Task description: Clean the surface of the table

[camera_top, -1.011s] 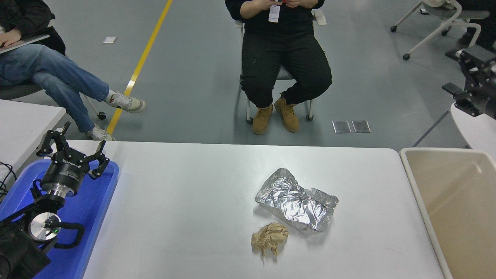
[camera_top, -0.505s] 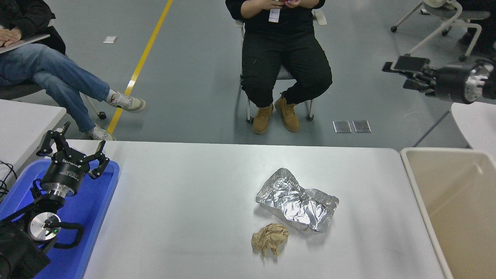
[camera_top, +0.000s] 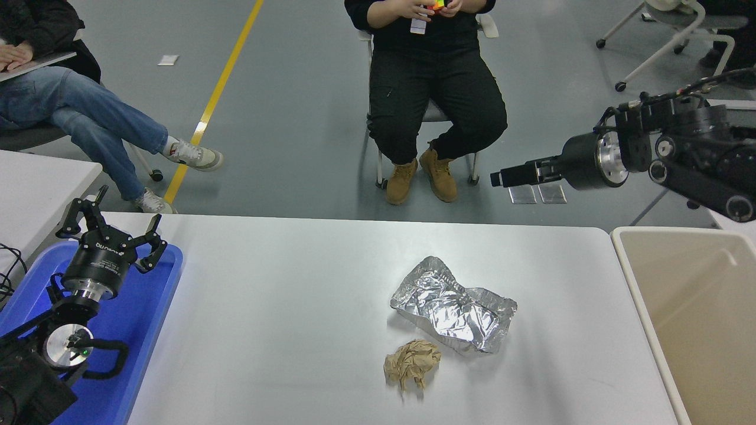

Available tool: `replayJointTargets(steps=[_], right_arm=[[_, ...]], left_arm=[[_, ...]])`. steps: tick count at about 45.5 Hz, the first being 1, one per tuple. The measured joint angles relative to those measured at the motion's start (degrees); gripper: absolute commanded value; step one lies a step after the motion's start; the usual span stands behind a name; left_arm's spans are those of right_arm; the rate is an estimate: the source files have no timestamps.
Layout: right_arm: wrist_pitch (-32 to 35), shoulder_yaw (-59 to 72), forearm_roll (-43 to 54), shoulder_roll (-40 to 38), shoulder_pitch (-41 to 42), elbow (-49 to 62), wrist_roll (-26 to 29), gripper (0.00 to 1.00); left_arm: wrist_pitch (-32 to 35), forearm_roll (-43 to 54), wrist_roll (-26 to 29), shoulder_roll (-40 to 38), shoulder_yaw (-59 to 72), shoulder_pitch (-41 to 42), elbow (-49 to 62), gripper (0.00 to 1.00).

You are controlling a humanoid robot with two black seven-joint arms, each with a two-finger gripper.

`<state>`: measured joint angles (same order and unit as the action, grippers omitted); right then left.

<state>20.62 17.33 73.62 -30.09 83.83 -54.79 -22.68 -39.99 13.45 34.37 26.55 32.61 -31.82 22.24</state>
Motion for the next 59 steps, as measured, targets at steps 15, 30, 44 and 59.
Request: replayJointTargets(steps=[15,30,44,59], right_arm=[[-1.4,4.1,5.2,6.1,-2.8,0.7,-0.3,0.99],[-4.4,6.4,6.3,13.4,-7.8,7.0,-0.3,0.99],[-9.9,10.2,6.1,17.9,-11.4,11.6,-0.2,0.99],[-15.2,12.0,5.7,22.1,-16.1,20.1,-0.3,0.98]], left_arm=[[0.0,0.0,0.0,0.0,0.0,0.0,0.0,1.0],[0.0,0.0,0.0,0.0,0.0,0.0,0.0,1.0],[0.0,0.0,0.0,0.0,0.0,0.0,0.0,1.0],[0.0,0.0,0.0,0.0,0.0,0.0,0.0,1.0]])
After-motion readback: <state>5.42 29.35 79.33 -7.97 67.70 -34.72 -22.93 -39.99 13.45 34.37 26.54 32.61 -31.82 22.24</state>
